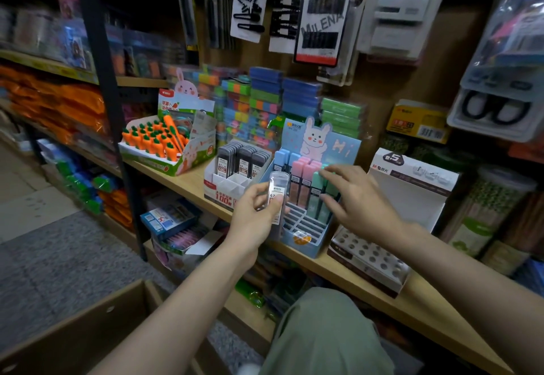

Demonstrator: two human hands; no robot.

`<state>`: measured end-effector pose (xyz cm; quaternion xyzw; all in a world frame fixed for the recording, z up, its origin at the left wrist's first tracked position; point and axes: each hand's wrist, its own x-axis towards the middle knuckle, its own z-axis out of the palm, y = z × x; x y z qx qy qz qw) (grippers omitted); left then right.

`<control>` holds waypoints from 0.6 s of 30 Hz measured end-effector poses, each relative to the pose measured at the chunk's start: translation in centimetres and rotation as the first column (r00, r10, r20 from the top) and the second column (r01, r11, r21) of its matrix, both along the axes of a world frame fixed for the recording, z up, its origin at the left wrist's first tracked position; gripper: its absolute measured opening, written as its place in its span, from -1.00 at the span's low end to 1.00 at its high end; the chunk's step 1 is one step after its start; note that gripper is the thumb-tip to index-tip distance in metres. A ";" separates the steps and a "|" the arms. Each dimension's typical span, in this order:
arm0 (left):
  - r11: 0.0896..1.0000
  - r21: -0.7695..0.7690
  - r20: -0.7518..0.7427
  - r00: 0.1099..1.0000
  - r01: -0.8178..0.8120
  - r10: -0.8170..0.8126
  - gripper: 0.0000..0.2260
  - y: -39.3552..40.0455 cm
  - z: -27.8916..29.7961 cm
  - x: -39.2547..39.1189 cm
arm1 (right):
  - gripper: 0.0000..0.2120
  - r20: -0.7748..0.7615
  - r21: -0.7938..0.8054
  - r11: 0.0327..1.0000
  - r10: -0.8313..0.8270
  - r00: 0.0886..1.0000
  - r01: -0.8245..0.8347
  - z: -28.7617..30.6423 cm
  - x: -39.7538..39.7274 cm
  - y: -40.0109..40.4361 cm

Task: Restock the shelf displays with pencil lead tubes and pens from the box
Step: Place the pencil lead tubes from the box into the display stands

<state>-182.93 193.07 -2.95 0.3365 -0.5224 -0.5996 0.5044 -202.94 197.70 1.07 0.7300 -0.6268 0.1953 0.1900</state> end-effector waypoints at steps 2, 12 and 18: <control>1.000 -0.006 0.009 1.000 -0.001 0.001 -0.79 -0.2 0.2 -0.1 | -0.51 -0.007 0.001 1.000 -0.017 1.000 0.017 0.0 -0.1 0.1; 0.987 -0.150 0.076 0.996 0.058 -0.047 -0.85 -1.7 0.8 -0.7 | -0.65 0.531 0.188 0.963 0.065 0.845 -0.193 4.2 4.6 -2.5; 0.901 -0.374 0.288 0.896 -0.219 0.338 -0.73 -4.3 -0.4 2.7 | -0.77 0.592 0.129 0.981 0.043 0.805 -0.147 7.5 4.3 -5.1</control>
